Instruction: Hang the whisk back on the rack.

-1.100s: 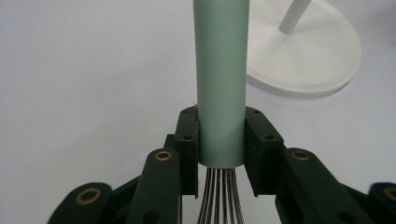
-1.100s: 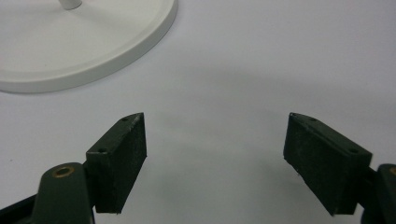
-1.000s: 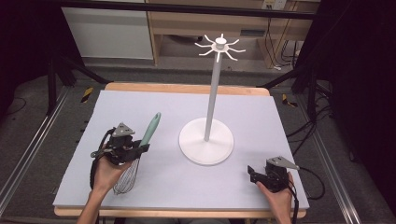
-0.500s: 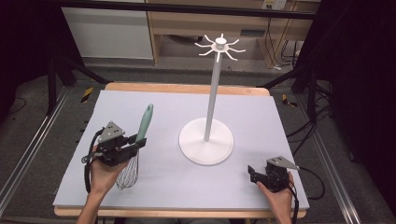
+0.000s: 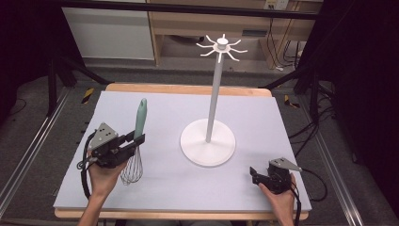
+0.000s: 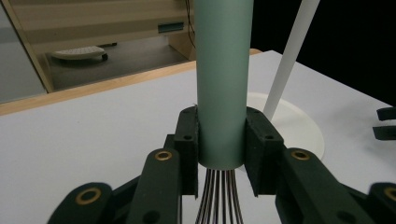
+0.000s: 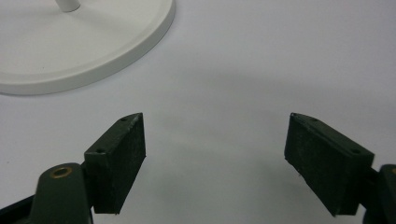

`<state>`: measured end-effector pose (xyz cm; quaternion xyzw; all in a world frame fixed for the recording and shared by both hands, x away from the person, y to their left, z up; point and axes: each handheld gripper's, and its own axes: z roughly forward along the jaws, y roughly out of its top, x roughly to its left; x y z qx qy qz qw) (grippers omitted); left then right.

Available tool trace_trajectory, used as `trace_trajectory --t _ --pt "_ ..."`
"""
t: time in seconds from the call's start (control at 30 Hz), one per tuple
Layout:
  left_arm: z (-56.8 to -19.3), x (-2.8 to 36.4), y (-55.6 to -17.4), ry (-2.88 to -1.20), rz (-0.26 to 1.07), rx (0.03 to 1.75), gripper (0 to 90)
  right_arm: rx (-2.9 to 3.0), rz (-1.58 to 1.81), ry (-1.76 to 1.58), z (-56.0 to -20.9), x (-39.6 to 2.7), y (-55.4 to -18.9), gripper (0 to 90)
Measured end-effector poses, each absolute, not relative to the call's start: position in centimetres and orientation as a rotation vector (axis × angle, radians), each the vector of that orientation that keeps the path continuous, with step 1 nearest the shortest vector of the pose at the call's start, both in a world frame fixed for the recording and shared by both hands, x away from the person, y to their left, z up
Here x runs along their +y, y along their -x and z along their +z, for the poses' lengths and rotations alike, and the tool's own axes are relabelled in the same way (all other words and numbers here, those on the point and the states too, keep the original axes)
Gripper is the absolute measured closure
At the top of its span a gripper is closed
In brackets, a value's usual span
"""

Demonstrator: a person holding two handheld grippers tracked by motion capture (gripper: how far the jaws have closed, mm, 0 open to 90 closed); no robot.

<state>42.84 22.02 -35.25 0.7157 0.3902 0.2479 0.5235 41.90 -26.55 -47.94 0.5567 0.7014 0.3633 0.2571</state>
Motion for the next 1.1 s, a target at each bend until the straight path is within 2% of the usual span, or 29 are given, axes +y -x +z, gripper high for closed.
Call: trace_trajectory --t 0.73,1.1 --pt "-32.4 21.1 -41.8 -1.653 0.62 0.838 68.5 1.901 0.987 -1.517 -48.0 -26.5 -41.9 20.9" --pt "-30.4 19.3 -42.2 -1.651 0.616 0.79 68.5 1.907 0.989 -1.514 -48.0 -26.4 -42.0 20.8"
